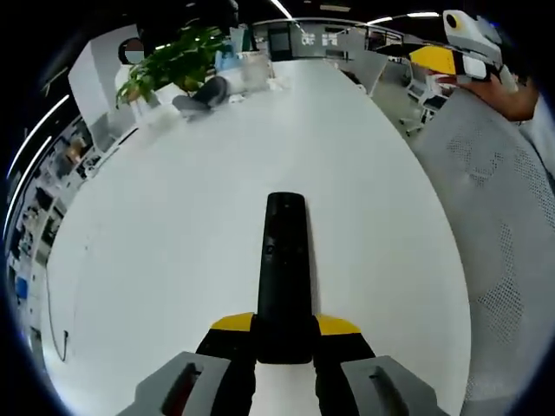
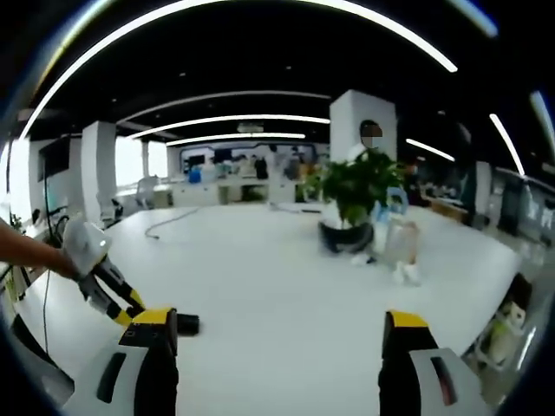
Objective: Press the specified remote control buttons in sequence, fully releasing each button before pressing the next.
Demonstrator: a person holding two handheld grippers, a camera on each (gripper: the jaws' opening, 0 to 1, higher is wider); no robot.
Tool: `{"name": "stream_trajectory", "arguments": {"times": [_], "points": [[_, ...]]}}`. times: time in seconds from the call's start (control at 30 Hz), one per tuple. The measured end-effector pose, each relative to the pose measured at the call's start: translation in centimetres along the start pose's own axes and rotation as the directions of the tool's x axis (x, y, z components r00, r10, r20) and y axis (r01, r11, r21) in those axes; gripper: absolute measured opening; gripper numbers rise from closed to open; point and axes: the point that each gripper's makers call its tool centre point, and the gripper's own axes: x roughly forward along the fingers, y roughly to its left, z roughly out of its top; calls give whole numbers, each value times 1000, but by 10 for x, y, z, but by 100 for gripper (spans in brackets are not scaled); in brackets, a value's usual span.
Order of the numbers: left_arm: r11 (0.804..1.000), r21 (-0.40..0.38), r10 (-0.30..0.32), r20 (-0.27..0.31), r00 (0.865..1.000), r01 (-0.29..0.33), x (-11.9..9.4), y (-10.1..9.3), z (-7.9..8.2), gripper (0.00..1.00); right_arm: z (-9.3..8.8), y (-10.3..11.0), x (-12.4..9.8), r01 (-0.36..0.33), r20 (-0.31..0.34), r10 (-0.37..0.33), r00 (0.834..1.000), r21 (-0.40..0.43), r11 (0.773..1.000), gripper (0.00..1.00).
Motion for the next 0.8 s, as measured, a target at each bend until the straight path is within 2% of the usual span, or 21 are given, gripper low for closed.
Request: {"name": "stream_trajectory", "arguments": {"times": [0.23,0.53,0.8], "points": [[1000,12,11,-9,1000,-11,3,24,3,23,-2,0,0,1,-12,-1,1000,-10,1000,97],[997,44,59,-21,998,-58,3,69,6,23,-5,-1,1,5,-25,-6,1000,-20,1000,97],[995,65,75,-34,997,-73,8,101,11,23,-5,-3,1,13,-26,-14,1000,-19,1000,95]]}}
